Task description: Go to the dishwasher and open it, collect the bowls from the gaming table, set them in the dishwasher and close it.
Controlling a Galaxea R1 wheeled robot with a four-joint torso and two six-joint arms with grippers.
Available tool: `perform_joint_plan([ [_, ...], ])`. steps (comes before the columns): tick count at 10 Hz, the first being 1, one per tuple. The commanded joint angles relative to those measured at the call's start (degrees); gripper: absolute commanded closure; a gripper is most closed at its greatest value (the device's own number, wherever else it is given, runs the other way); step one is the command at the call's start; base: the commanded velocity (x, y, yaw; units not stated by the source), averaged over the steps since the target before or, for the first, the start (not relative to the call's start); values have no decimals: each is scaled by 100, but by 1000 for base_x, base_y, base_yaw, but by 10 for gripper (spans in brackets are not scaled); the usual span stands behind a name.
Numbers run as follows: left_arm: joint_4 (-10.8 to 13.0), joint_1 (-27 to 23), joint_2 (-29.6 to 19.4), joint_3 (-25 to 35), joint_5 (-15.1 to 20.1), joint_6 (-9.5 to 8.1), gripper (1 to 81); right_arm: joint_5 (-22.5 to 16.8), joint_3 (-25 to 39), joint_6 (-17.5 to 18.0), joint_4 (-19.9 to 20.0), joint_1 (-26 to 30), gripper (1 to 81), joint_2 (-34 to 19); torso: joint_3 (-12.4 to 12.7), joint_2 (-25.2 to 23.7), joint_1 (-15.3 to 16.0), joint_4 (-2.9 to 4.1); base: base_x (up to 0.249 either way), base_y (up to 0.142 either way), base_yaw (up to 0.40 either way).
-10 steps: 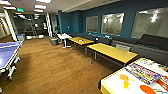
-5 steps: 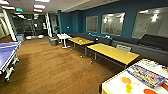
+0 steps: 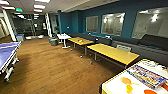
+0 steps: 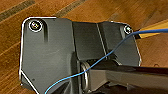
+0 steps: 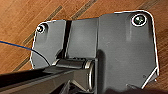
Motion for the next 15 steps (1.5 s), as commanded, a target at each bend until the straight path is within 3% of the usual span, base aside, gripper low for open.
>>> perform_joint_plan([
  [1, -2, -263, 25, 32, 292, -5, 10, -275, 26, 4, 0, 289, 10, 34, 0, 0, 0, 0, 0, 0, 0],
  [7, 15, -289, -10, 32, 327, -13, 10, -275, 26, 4, -9, 306, 10, 43, 0, 0, 0, 0, 0, 0, -52],
  [15, 33, -298, -10, 40, 345, -14, 10, -275, 26, 4, -18, 280, 10, 52, 0, 0, -1, 0, 0, 0, -306],
])
